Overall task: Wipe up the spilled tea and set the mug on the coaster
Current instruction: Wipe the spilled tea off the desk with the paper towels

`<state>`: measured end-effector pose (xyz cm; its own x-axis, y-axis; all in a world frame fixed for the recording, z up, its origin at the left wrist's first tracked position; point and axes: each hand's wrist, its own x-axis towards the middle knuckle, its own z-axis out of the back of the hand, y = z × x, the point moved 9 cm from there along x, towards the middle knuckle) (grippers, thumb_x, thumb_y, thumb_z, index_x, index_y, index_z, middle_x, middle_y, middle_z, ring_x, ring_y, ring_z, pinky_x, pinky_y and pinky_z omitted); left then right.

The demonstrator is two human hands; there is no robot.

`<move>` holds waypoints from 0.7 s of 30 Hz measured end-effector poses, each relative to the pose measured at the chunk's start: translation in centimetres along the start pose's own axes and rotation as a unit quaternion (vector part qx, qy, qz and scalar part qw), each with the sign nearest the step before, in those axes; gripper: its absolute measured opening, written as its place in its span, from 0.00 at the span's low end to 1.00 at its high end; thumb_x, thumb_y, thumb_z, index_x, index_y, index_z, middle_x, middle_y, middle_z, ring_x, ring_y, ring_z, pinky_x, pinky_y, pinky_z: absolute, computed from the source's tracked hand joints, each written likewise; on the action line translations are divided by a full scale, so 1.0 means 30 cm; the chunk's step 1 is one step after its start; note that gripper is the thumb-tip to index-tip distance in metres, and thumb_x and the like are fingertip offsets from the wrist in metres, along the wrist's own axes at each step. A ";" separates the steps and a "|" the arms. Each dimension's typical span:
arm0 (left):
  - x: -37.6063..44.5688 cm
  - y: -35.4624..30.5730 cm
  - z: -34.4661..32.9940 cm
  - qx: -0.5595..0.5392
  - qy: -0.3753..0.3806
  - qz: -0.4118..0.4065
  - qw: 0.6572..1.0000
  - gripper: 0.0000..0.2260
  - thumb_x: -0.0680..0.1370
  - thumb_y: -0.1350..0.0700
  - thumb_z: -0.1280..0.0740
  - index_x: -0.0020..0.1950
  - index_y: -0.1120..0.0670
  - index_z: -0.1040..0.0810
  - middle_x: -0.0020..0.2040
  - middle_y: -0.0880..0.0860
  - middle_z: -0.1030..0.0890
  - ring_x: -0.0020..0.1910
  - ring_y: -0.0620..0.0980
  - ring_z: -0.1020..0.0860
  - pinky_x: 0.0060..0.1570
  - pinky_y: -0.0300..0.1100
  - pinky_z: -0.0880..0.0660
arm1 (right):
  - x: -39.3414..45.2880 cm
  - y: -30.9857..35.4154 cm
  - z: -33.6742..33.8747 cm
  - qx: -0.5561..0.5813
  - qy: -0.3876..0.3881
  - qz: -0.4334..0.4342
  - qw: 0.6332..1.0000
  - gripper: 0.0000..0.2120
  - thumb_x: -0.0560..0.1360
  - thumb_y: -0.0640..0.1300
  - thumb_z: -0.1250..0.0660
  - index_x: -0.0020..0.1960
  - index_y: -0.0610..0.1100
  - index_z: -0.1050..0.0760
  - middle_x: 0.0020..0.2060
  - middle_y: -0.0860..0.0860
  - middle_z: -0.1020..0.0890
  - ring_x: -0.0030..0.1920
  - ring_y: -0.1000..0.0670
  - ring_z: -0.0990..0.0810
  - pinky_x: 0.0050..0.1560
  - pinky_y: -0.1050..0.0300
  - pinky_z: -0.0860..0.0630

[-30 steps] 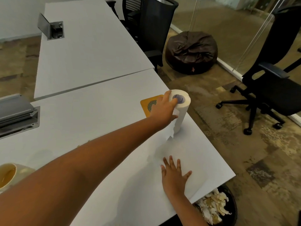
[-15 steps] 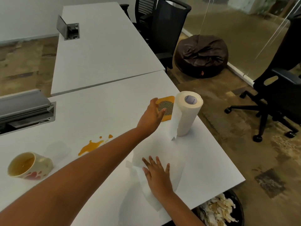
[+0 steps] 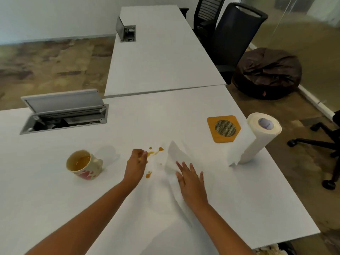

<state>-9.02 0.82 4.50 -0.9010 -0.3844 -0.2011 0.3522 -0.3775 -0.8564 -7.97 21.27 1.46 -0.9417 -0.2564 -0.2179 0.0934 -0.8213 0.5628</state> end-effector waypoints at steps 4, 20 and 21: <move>-0.049 0.166 0.035 -0.007 0.007 0.046 0.999 0.07 0.80 0.52 0.43 0.52 0.56 0.31 0.50 0.54 0.23 0.51 0.57 0.20 0.51 0.50 0.27 | 0.059 0.057 -0.041 -0.015 0.020 0.013 1.000 0.21 0.81 0.53 0.53 0.74 0.57 0.48 0.75 0.54 0.42 0.77 0.52 0.52 0.75 0.44 0.59; 0.003 0.502 0.133 0.432 0.094 0.046 0.896 0.32 0.79 0.41 0.47 0.76 0.52 0.60 0.77 0.48 0.58 0.76 0.52 0.56 0.73 0.53 0.50 | 0.314 0.238 -0.230 -0.052 0.120 0.038 0.991 0.22 0.81 0.54 0.57 0.75 0.55 0.49 0.76 0.52 0.43 0.77 0.50 0.51 0.75 0.42 0.57; 0.008 0.515 0.133 0.430 0.097 0.049 0.896 0.33 0.79 0.40 0.47 0.76 0.52 0.61 0.77 0.48 0.59 0.76 0.52 0.57 0.73 0.53 0.51 | 0.323 0.250 -0.246 -0.053 0.130 0.043 0.989 0.22 0.81 0.55 0.57 0.75 0.56 0.49 0.76 0.52 0.43 0.77 0.50 0.51 0.75 0.41 0.58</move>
<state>-2.78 -8.47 -6.87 -0.8527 -0.3292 -0.4056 0.4222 -0.8916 -0.1639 -14.00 8.88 -2.31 -0.8147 -0.4395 -0.3784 0.2170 -0.8361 0.5039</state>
